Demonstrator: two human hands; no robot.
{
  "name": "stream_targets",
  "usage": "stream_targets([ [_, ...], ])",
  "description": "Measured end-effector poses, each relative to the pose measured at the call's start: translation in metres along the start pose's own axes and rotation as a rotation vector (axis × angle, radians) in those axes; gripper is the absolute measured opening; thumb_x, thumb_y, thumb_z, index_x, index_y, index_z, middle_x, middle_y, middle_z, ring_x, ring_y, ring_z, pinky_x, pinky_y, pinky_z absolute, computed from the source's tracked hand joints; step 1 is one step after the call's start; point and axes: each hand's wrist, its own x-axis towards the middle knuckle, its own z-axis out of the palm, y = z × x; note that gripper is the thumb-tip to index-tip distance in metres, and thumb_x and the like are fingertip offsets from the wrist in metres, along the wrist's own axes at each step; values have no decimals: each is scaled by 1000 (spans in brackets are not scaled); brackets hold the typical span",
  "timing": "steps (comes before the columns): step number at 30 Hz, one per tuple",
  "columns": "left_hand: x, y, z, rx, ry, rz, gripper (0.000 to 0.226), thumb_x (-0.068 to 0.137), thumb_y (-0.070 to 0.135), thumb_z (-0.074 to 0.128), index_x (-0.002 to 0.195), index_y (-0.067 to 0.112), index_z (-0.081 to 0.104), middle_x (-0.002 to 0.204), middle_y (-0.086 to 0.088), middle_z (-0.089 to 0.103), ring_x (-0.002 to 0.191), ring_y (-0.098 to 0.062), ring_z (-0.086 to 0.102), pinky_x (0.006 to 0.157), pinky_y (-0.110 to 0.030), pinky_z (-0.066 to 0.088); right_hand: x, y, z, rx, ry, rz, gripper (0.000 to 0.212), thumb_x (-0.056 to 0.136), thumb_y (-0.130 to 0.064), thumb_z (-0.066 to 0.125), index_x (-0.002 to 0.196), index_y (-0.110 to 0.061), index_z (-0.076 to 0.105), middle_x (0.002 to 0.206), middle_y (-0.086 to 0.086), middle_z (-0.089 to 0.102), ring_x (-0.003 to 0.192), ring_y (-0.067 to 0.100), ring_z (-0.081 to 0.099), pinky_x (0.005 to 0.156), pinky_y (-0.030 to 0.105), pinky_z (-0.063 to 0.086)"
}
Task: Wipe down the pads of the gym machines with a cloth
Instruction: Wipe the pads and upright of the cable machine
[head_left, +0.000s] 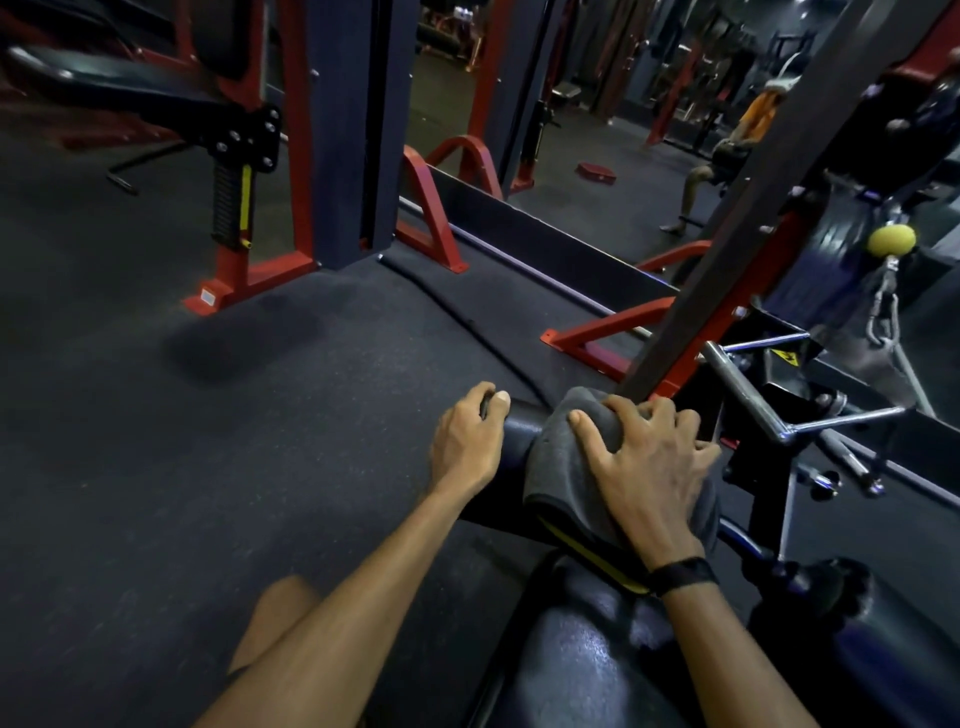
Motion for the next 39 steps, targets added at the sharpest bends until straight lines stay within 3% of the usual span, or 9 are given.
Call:
stream_targets([
  [7, -17, -32, 5, -272, 4, 134, 44, 94, 55, 34, 132, 41, 52, 138, 10, 53, 135, -16, 47, 115, -30, 32, 2, -77, 14, -24, -48, -178, 39, 98, -59, 40, 101, -31, 68, 97, -1, 55, 94, 23, 50, 80, 44, 38],
  [10, -18, -45, 5, -415, 8, 92, 35, 93, 58, 36, 122, 52, 54, 140, 6, 56, 135, -15, 49, 117, -45, 36, 3, -83, 15, 32, -68, -239, 40, 98, -60, 39, 104, -31, 66, 98, 0, 54, 94, 23, 50, 80, 45, 39],
  [15, -9, -25, -8, -416, 8, 75, 38, 98, 34, 46, 127, 19, 66, 134, -3, 64, 127, -15, 57, 111, -33, 42, 9, -43, 6, 100, -72, -253, 50, 94, -67, 33, 107, -33, 67, 98, 1, 59, 92, 24, 53, 81, 44, 41],
  [18, 2, 2, -11, -353, 50, -36, 39, 101, 38, 50, 126, 13, 67, 130, -3, 65, 122, -19, 58, 105, -31, 43, 14, -16, 2, 78, -60, -171, 50, 93, -67, 36, 107, -32, 69, 96, 2, 60, 90, 26, 54, 80, 44, 42],
  [22, 13, 23, -9, -141, -25, -127, 43, 104, 46, 42, 81, 16, 62, 98, -12, 66, 104, -31, 60, 88, -37, 42, 14, 17, -2, 63, -32, -28, 42, 91, -63, 52, 107, -30, 73, 98, 5, 62, 94, 30, 55, 81, 44, 39],
  [27, 14, 8, 3, 30, -52, -99, 44, 101, 45, 45, 132, 20, 61, 127, -5, 66, 118, -28, 58, 100, -42, 46, -8, 23, -8, 121, -41, 31, 50, 84, -74, 52, 117, -38, 67, 114, 1, 56, 107, 27, 46, 85, 47, 36],
  [30, 13, 4, 1, 17, -42, -48, 44, 101, 44, 44, 135, 21, 60, 129, -5, 65, 118, -26, 58, 99, -40, 46, -14, 18, -7, 83, -59, 23, 50, 88, -70, 52, 120, -35, 66, 117, 5, 53, 108, 30, 44, 85, 50, 37],
  [35, 5, -4, 1, 31, -7, 23, 43, 103, 40, 44, 140, 22, 57, 137, -6, 60, 126, -25, 54, 103, -38, 41, 9, -16, 4, -113, -52, -75, 44, 98, -52, 36, 95, -24, 70, 97, 5, 58, 94, 29, 52, 79, 44, 38],
  [39, -10, -32, 5, -146, 37, 234, 36, 104, 36, 40, 135, 35, 56, 134, 6, 59, 124, -12, 52, 109, -32, 38, 6, -70, 16, -64, -76, -208, 41, 98, -49, 35, 93, -24, 67, 94, 2, 57, 88, 26, 51, 75, 43, 39],
])
